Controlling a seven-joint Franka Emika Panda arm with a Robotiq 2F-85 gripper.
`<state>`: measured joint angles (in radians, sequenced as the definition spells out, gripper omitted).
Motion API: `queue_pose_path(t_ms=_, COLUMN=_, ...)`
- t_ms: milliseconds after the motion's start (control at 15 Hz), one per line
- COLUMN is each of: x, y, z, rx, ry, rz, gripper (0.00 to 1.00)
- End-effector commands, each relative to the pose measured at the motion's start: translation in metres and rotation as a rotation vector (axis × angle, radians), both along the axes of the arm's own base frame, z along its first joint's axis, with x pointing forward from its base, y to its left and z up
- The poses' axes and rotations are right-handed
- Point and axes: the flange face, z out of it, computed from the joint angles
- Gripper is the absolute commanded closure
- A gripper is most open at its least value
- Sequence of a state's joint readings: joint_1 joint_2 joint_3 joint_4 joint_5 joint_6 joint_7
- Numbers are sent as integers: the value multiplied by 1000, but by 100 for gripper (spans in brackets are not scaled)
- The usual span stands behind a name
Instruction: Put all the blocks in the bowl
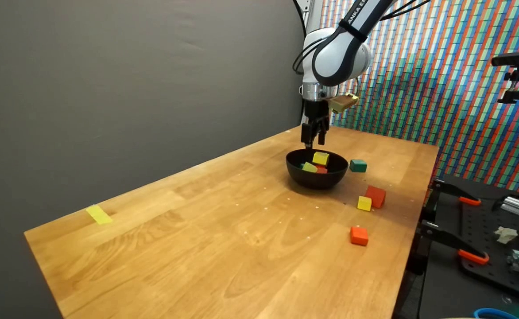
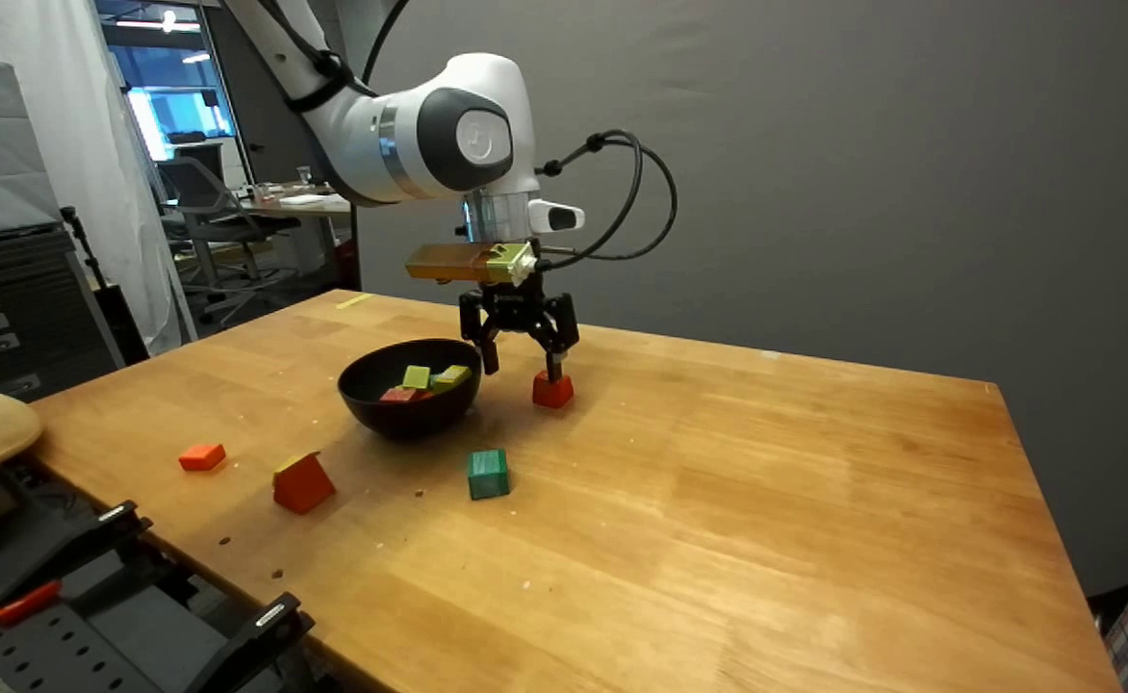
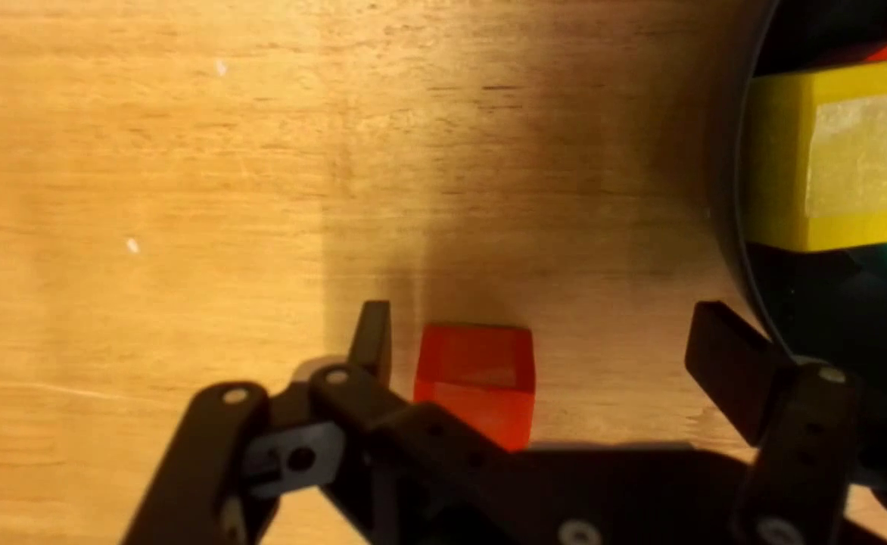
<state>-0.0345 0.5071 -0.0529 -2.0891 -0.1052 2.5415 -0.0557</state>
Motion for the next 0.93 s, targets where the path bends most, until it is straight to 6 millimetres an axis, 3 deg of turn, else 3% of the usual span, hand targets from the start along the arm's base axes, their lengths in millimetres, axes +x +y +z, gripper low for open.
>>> queue_pose_path(t_ms=0, x=19, y=-5, z=-14, rx=-27, ry=-35, rz=-58, gripper=0)
queue_pose_path(t_ms=467, x=34, y=-21, z=-23, rx=-43, ry=-100, rz=-163, gripper=0)
queue_pose_path(t_ms=600, x=36, y=-23, z=-26, rx=-48, ry=-102, rz=-171, gripper=26)
queue_pose_path(t_ms=867, x=35, y=-20, z=-24, rx=-53, ry=-110, rz=-178, gripper=58)
